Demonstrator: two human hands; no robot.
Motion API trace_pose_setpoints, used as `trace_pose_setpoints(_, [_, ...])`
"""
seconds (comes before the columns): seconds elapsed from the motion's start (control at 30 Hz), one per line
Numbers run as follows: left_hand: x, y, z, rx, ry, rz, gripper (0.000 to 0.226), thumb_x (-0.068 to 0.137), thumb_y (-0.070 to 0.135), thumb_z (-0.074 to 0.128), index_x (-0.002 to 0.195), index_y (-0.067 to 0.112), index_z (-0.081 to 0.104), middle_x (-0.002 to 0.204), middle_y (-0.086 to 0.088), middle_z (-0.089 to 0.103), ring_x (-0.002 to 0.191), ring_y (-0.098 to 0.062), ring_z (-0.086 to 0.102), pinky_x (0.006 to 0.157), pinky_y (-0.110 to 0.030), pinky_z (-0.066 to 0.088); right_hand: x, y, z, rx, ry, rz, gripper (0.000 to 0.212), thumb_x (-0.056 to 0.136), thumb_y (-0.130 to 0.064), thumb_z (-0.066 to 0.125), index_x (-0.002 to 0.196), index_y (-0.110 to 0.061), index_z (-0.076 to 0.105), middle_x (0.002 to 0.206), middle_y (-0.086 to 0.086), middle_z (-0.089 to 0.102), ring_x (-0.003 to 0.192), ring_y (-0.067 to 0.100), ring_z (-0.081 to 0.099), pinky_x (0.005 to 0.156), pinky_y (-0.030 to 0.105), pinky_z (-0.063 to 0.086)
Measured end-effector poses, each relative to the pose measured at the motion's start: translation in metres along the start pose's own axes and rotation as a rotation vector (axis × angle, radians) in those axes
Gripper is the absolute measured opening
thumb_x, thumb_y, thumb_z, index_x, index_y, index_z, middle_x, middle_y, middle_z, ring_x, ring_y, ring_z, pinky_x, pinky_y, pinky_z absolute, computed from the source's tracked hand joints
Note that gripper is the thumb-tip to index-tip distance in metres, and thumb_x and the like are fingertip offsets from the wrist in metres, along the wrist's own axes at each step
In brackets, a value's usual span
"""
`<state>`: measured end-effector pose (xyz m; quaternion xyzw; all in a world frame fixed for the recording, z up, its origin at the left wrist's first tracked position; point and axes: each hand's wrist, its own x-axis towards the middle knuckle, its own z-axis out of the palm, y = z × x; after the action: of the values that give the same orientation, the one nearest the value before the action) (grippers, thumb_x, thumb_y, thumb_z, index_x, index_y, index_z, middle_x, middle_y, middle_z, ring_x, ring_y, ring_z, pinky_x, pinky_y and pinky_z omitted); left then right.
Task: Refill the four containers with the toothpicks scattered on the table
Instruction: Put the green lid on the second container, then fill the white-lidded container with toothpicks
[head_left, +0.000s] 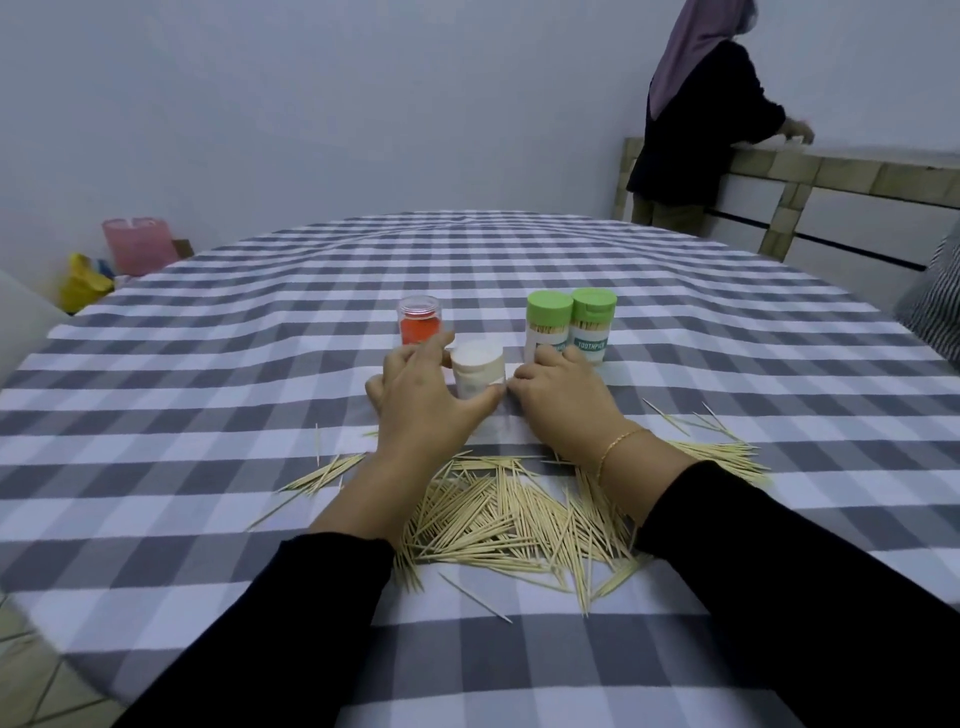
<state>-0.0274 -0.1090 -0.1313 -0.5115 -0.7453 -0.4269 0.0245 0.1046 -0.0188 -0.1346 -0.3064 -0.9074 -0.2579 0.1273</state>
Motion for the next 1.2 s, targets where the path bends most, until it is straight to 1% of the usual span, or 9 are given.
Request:
trace_pose_setpoints(0.1, [-0.002,-0.001,0.001,-0.017,-0.013,0.003,0.079,0.074,0.057,0.073,0.141,0.028,0.041,0.109,0.019,0.043,0.125,-0.013,0.033,0.088,-0.028,0.015,-0.006,0.009,0.005,-0.045,0.105,-0.057,0.004,0.074,-0.02,0.071,0.076,-0.022,0.073,0.068,-0.008,0.066,0.072,0.019,0.056,0.065,0.031,0.032])
trace_pose_setpoints(0.33, [-0.006,0.001,0.002,-0.04,-0.12,0.02,0.059,0.075,0.054,0.073,0.126,0.03,0.056,0.109,0.017,0.044,0.126,-0.011,0.034,0.088,-0.029,0.015,-0.023,0.016,-0.002,0.133,0.272,-0.023,0.002,0.074,-0.017,0.071,0.071,-0.017,0.072,0.069,-0.004,0.069,0.072,0.021,0.057,0.067,0.035,0.034])
trace_pose_setpoints(0.57, [-0.007,-0.001,0.002,-0.102,-0.201,-0.032,0.055,0.074,0.056,0.072,0.121,0.03,0.057,0.104,0.017,0.052,0.1,-0.004,0.034,0.089,-0.03,0.018,-0.038,0.019,-0.029,0.214,-0.089,0.002,0.025,0.087,-0.03,0.059,0.11,-0.034,0.07,0.109,-0.016,0.067,0.105,0.012,0.051,0.086,0.037,0.027])
trace_pose_setpoints(0.67, [-0.007,-0.003,0.003,-0.065,-0.211,-0.005,0.047,0.074,0.061,0.069,0.112,0.034,0.064,0.105,0.017,0.059,0.101,-0.004,0.037,0.087,-0.033,0.019,-0.031,0.016,-0.048,0.381,-0.085,0.169,0.029,0.093,-0.028,0.048,0.114,-0.034,0.067,0.111,-0.014,0.067,0.095,0.008,0.051,0.096,0.037,0.033])
trace_pose_setpoints(0.77, [-0.005,-0.005,0.004,-0.026,-0.259,-0.021,0.047,0.07,0.068,0.067,0.103,0.035,0.068,0.103,0.016,0.064,0.11,-0.008,0.044,0.087,-0.035,0.021,-0.014,0.011,-0.062,0.596,-0.023,0.351,0.031,0.094,-0.025,0.045,0.116,-0.025,0.066,0.108,-0.005,0.069,0.085,0.013,0.057,0.078,0.033,0.048])
trace_pose_setpoints(0.87, [-0.004,-0.007,0.005,-0.012,-0.273,-0.012,0.041,0.067,0.068,0.068,0.089,0.033,0.067,0.093,0.014,0.063,0.106,-0.009,0.047,0.084,-0.036,0.021,0.007,0.0,-0.071,0.507,-0.165,0.378,0.052,0.092,-0.057,0.04,0.126,-0.022,0.055,0.111,0.001,0.066,0.094,0.019,0.06,0.068,0.03,0.045])
trace_pose_setpoints(0.93, [-0.004,-0.01,0.008,-0.007,-0.285,-0.009,0.051,0.063,0.072,0.068,0.095,0.033,0.066,0.097,0.013,0.063,0.106,-0.009,0.049,0.083,-0.035,0.021,0.019,-0.006,-0.075,0.381,-0.308,0.363,0.07,0.082,-0.076,0.036,0.107,-0.015,0.061,0.096,0.001,0.065,0.083,0.018,0.06,0.061,0.031,0.043])
trace_pose_setpoints(1.03, [-0.005,-0.011,0.011,-0.024,-0.308,-0.003,0.07,0.053,0.084,0.058,0.108,0.041,0.065,0.104,0.015,0.063,0.108,-0.009,0.05,0.083,-0.033,0.018,0.032,-0.012,-0.077,0.322,-0.445,0.274,0.063,0.086,-0.07,0.039,0.066,-0.011,0.05,0.063,0.002,0.051,0.057,0.014,0.046,0.048,0.027,0.031])
trace_pose_setpoints(1.2, [-0.005,-0.01,0.009,-0.064,-0.318,0.031,0.046,0.065,0.07,0.069,0.103,0.045,0.067,0.097,0.016,0.067,0.106,-0.006,0.049,0.083,-0.035,0.018,0.035,-0.012,-0.086,0.34,-0.532,0.114,0.049,0.094,-0.053,0.044,0.095,-0.007,0.063,0.085,0.006,0.062,0.08,0.022,0.059,0.054,0.026,0.037])
